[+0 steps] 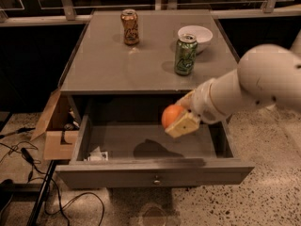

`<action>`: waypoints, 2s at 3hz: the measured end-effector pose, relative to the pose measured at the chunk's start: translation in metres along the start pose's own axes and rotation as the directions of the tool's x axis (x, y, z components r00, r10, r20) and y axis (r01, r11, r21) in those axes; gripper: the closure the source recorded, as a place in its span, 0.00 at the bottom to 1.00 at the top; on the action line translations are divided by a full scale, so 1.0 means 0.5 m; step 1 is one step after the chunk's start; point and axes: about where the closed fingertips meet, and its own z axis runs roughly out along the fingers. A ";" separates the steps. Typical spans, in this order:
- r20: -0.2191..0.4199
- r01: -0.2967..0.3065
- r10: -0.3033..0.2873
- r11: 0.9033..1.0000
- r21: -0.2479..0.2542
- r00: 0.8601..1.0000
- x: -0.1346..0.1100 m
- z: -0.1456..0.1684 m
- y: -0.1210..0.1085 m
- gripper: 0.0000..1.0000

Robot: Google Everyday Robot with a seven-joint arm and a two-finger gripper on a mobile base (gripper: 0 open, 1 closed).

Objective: Place orange into top drawer

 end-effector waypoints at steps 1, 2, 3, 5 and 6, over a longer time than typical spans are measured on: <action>0.027 -0.002 0.002 1.000 -0.001 1.000 0.059 0.047 0.018 1.00; 0.118 0.011 -0.012 1.000 0.002 0.993 0.098 0.112 0.024 1.00; 0.124 0.038 -0.038 0.999 0.004 0.992 0.103 0.122 0.023 1.00; 0.125 0.076 -0.079 0.997 0.025 0.989 0.133 0.169 0.013 1.00; 0.141 0.090 -0.094 0.995 0.029 0.986 0.143 0.210 -0.002 1.00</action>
Offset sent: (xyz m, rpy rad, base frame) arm 0.0080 -0.0005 -0.1259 0.2029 -0.1426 0.0694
